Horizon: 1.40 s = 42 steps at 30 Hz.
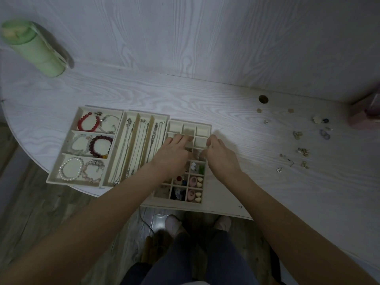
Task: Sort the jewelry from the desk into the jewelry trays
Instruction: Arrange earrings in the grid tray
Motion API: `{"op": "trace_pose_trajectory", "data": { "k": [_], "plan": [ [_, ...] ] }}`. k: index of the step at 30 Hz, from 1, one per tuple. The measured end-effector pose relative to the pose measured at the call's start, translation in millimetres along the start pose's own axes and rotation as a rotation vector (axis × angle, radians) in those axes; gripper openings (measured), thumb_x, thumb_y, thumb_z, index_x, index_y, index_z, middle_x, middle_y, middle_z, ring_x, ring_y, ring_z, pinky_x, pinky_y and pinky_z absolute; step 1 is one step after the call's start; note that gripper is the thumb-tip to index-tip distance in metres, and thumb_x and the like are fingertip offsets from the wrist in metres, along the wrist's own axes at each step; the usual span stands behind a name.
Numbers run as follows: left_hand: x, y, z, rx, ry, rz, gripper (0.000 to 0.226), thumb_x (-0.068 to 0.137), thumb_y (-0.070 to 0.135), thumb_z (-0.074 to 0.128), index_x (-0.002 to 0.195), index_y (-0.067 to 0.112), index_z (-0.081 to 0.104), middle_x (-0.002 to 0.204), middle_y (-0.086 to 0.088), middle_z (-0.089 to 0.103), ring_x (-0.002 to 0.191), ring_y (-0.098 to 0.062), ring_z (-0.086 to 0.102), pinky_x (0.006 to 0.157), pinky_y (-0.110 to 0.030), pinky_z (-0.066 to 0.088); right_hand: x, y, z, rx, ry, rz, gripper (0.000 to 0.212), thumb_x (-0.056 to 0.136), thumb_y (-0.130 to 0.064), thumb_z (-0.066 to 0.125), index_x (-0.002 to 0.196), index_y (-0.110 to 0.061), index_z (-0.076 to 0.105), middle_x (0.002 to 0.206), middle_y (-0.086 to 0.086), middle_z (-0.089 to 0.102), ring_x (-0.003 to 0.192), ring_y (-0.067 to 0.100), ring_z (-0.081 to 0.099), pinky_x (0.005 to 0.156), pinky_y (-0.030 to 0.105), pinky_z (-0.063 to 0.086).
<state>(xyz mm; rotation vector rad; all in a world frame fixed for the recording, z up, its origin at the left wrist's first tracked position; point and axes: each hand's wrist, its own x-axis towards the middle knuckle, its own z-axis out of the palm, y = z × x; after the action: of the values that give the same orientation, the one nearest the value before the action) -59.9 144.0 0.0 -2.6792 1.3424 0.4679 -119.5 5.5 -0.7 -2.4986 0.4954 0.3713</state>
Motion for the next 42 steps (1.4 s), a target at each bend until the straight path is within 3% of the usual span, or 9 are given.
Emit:
{"op": "trace_pose_trajectory", "data": {
  "k": [4,8,15,21,26,34,38,42],
  "plan": [
    [5,3,-6,-0.081,-0.014,-0.028,0.047,0.084,0.023,0.055,0.131,0.023,0.055,0.148,-0.005,0.023,0.134,-0.026,0.020,0.108,-0.040,0.022,-4,10,-5,-0.199,0.030,-0.108,0.028,0.095,-0.007,0.041,0.118,-0.012,0.057,0.127,0.008,0.045,0.105,0.030,0.051,0.077,0.033,0.039],
    [13,16,-21,-0.192,-0.008,-0.026,0.044,0.082,0.022,0.056,0.125,0.031,0.059,0.148,0.000,0.024,0.134,-0.024,0.021,0.106,-0.041,0.026,-8,34,-20,-0.071,0.105,-0.085,0.030,0.099,-0.015,0.044,0.122,-0.017,0.062,0.124,0.004,0.044,0.104,0.020,0.053,0.077,0.030,0.046],
    [55,73,-40,-0.320,0.093,-0.078,0.044,0.090,0.012,0.046,0.131,0.026,0.052,0.141,0.002,0.038,0.129,-0.021,0.031,0.101,-0.037,0.029,-13,101,-57,0.022,0.116,0.057,0.028,0.097,-0.013,0.046,0.117,-0.015,0.066,0.121,0.011,0.052,0.102,0.022,0.057,0.085,0.028,0.043],
    [99,139,-52,-0.368,0.092,-0.092,0.039,0.095,0.013,0.042,0.131,0.020,0.053,0.137,-0.002,0.045,0.123,-0.022,0.042,0.100,-0.036,0.033,-31,182,-85,0.049,0.138,0.143,0.031,0.095,-0.007,0.047,0.122,-0.009,0.061,0.126,0.014,0.052,0.113,0.029,0.053,0.091,0.029,0.040],
    [133,186,-46,-0.477,-0.002,-0.118,0.037,0.097,0.013,0.042,0.133,0.015,0.052,0.136,-0.009,0.044,0.125,-0.025,0.040,0.103,-0.036,0.037,-33,240,-100,0.010,0.106,0.172,0.040,0.095,-0.013,0.051,0.135,-0.013,0.048,0.143,0.011,0.039,0.134,0.025,0.033,0.103,0.028,0.028],
    [167,230,-17,-0.638,-0.072,-0.228,0.044,0.085,0.016,0.065,0.127,0.012,0.050,0.124,-0.014,0.047,0.115,-0.029,0.048,0.097,-0.039,0.042,-6,254,-94,-0.016,0.085,0.107,0.024,0.087,-0.016,0.063,0.110,-0.008,0.057,0.116,0.012,0.051,0.111,0.027,0.045,0.082,0.033,0.038],
    [173,235,-12,-0.627,-0.026,-0.308,0.027,0.088,0.013,0.057,0.114,0.006,0.052,0.115,-0.017,0.054,0.106,-0.032,0.053,0.087,-0.038,0.044,6,253,-89,-0.164,0.031,0.090,0.014,0.091,-0.013,0.056,0.100,-0.007,0.065,0.112,0.014,0.055,0.110,0.031,0.048,0.079,0.035,0.039],
    [171,234,-13,-0.576,-0.042,-0.289,0.025,0.096,0.018,0.048,0.113,0.001,0.055,0.117,-0.020,0.053,0.107,-0.034,0.052,0.089,-0.039,0.043,10,248,-88,-0.248,-0.002,0.054,0.018,0.091,-0.006,0.052,0.100,-0.003,0.067,0.112,0.017,0.058,0.105,0.031,0.055,0.077,0.034,0.043]
  ]
}}
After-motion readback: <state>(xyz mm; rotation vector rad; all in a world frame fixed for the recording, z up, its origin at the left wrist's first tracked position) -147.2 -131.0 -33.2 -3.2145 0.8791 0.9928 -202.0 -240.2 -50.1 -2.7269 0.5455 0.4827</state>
